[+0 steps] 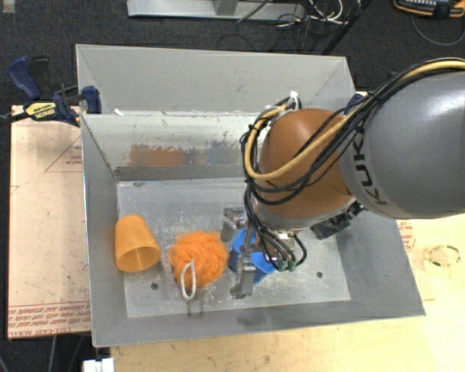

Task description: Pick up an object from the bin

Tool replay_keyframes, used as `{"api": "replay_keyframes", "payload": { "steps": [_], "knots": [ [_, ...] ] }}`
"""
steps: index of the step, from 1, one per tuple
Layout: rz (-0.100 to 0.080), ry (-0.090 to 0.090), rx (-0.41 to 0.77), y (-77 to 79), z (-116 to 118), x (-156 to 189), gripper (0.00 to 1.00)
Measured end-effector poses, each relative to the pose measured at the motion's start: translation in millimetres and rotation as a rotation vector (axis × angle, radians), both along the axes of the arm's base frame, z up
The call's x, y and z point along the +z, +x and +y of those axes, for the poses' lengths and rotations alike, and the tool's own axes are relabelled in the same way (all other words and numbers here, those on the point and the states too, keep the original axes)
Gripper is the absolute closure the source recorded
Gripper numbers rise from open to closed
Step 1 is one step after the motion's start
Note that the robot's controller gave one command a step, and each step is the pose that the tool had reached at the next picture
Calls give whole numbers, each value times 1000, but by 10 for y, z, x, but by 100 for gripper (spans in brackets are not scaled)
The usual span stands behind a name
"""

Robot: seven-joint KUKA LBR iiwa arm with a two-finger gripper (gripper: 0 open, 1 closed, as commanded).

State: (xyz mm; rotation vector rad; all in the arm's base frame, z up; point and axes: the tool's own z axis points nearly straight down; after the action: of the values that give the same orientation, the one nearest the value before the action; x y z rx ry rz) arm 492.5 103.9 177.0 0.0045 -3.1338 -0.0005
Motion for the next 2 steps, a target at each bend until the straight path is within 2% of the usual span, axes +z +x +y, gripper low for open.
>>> {"api": "replay_keyframes", "payload": {
  "steps": [1,2],
  "knots": [
    [-8,1,-3,19,-4,38,0],
    [-14,3,-50,134,-88,-225,0]
  ]
}}
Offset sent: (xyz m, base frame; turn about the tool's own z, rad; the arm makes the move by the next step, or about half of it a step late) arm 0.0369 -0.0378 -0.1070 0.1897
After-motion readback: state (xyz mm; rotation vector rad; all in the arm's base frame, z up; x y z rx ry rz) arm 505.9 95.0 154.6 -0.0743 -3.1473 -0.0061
